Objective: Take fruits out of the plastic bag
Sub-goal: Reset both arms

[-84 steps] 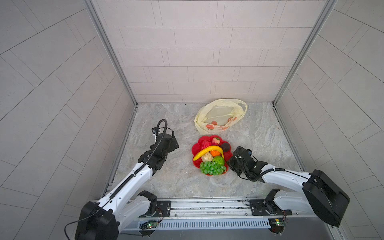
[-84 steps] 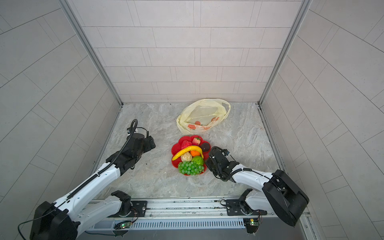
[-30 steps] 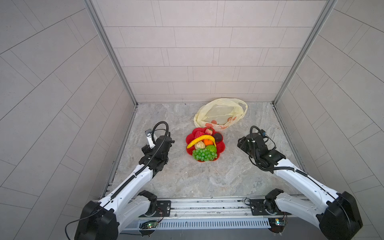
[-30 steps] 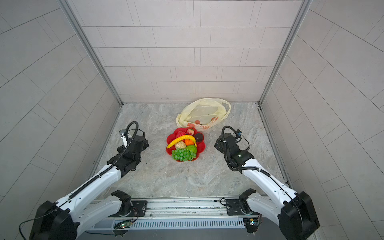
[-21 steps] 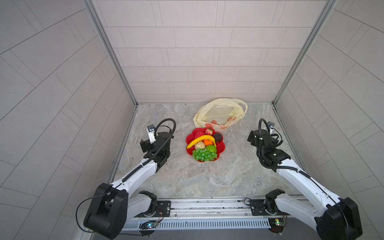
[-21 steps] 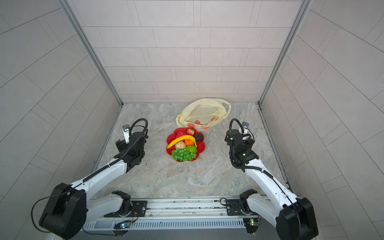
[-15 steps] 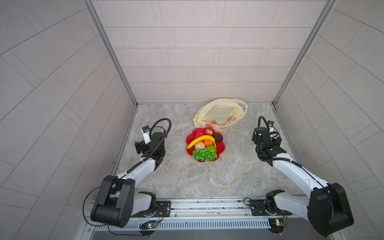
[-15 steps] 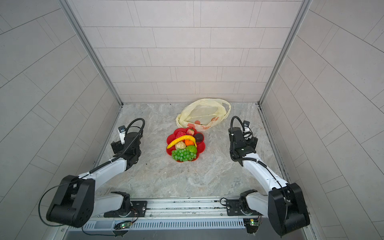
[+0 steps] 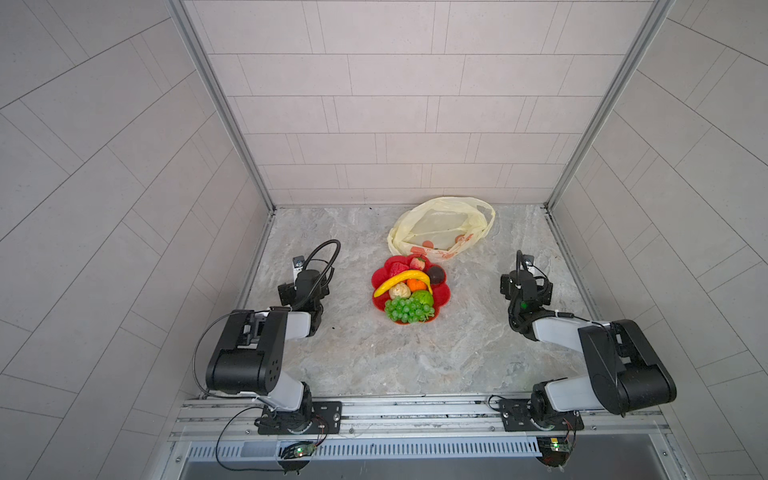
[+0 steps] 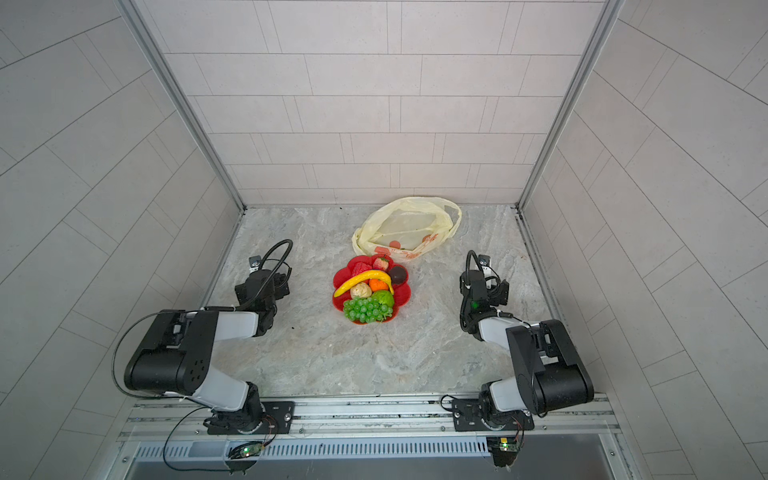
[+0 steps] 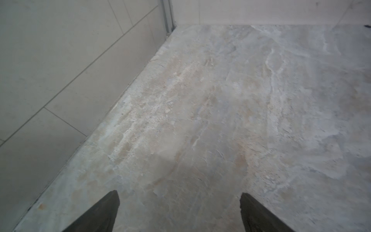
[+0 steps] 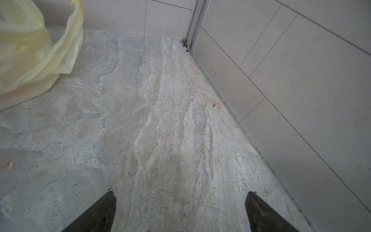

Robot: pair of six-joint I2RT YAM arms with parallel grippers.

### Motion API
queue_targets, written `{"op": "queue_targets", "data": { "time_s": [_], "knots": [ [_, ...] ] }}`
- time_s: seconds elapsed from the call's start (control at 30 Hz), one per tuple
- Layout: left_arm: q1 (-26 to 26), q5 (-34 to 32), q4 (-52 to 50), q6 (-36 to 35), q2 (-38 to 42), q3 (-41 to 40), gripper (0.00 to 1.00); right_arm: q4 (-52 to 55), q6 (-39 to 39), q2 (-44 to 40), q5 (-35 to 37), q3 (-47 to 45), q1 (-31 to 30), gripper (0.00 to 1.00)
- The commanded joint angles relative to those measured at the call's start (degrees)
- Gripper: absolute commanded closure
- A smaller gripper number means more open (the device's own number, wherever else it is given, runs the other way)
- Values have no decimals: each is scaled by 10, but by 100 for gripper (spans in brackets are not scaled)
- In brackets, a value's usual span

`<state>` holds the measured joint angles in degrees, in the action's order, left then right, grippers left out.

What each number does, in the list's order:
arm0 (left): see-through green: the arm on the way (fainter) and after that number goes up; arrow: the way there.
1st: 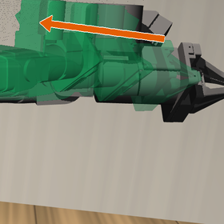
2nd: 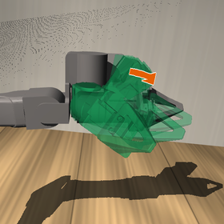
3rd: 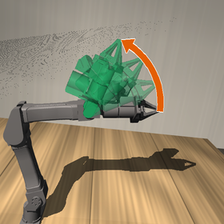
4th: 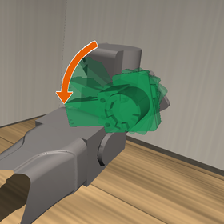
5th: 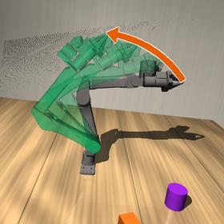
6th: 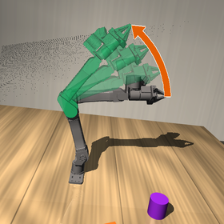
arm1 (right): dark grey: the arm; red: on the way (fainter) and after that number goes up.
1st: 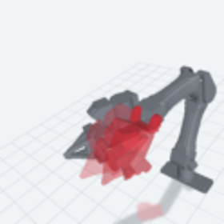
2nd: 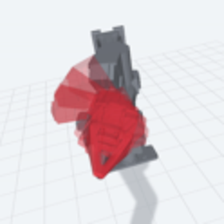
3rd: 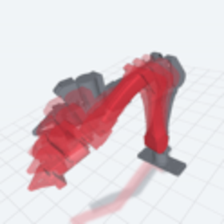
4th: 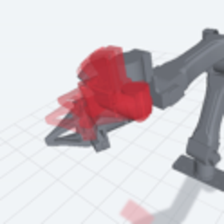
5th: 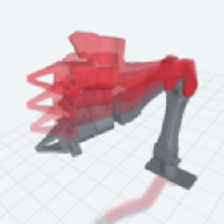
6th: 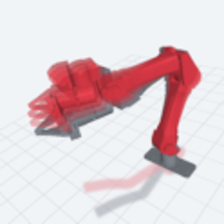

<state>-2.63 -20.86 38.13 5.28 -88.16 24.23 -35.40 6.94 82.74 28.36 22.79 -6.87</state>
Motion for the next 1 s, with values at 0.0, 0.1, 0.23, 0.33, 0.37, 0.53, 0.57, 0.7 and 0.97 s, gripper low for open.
{"op": "queue_targets", "data": {
  "time_s": [0.0, 0.1, 0.23, 0.33, 0.37, 0.53, 0.57, 0.7, 0.97],
  "knots": [
    [3, 44, 34, -13, 6, 10, 0, -112, -44, 41, -63, -3, 1, 1],
    [3, 44, 34, -13, 4, 11, 0, -105, -46, 37, -95, -3, 8, 1],
    [3, 44, 34, -12, 6, 10, 0, -80, -43, 40, -111, 12, 14, 1],
    [4, 44, 35, -13, 9, 8, 0, -69, -39, 40, -122, 16, 21, 1],
    [3, 44, 37, -13, 9, 8, 0, -69, -39, 39, -122, 16, 22, 1],
    [2, 46, 38, -14, 9, 7, 0, -70, -40, 39, -123, 16, 21, 1],
    [2, 45, 38, -14, 9, 7, 0, -70, -39, 38, -123, 15, 22, 1],
    [1, 44, 38, -14, 9, 7, 0, -70, -40, 39, -123, 16, 22, 1],
    [1, 44, 38, -14, 8, 7, 0, -58, -36, 43, -130, 23, 26, 1]
  ]
}}
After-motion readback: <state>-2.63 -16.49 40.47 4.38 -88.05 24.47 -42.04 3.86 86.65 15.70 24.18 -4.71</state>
